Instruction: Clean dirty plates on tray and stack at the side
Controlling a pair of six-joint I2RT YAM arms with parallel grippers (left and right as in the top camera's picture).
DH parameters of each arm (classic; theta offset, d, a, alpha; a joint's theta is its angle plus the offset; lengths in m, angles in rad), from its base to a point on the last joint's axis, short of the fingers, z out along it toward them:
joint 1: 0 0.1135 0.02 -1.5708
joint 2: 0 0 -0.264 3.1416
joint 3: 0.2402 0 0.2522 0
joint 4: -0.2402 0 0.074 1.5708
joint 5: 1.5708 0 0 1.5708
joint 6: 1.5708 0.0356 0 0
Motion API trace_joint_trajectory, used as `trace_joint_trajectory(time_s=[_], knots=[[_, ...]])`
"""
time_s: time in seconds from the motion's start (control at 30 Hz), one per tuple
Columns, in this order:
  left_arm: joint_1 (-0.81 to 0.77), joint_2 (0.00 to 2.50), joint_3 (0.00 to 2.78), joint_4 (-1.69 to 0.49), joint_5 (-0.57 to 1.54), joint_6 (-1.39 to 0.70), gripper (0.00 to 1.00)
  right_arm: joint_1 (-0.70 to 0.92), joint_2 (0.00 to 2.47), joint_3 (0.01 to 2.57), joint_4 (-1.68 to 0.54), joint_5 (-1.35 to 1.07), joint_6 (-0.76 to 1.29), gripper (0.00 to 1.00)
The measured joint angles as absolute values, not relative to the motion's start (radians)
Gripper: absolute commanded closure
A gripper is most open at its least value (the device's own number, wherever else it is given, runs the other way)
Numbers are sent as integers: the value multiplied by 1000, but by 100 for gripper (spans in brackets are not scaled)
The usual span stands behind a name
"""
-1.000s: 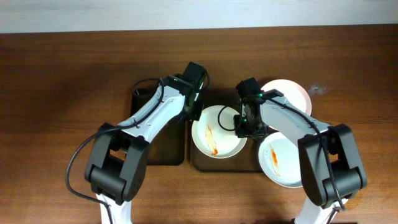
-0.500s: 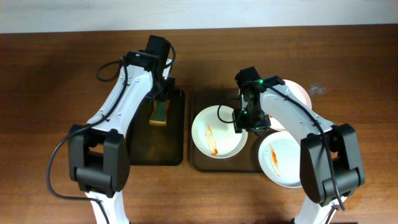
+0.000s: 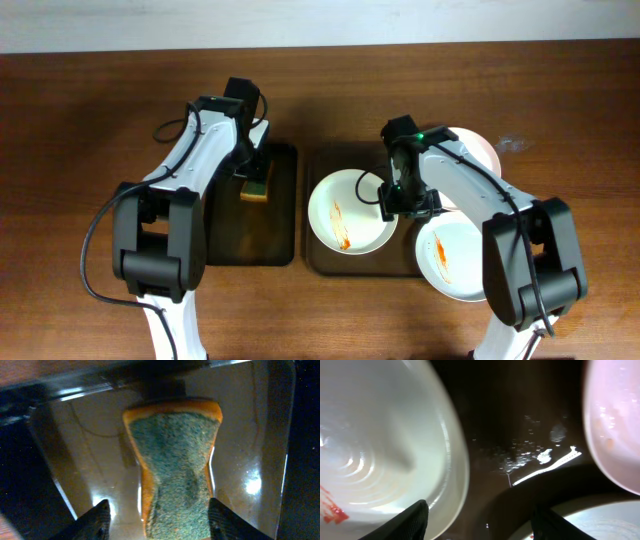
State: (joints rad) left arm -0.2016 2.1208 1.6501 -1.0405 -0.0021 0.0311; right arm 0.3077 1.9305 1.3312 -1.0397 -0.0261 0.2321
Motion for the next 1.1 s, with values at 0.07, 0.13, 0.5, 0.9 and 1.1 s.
trace_joint_trajectory(time_s=[0.07,0.13,0.5,0.9,1.1], knots=[[-205,2121,1627,-1026,12,34,51,279,1930,1331,-1041,-26,232,33],[-209,2121,1598,-1007,18,35,54,259,1930,1331,-1044,-26,232,34],[-226,2121,1541,-930,27,35,100,239,1930,1331,-1045,-23,232,39],[-231,2127,1861,-1273,27,-1,100,239,1930,1331,-1039,-85,204,44],[-231,2099,1893,-1310,38,-47,100,239,1930,1331,-966,-115,168,61]])
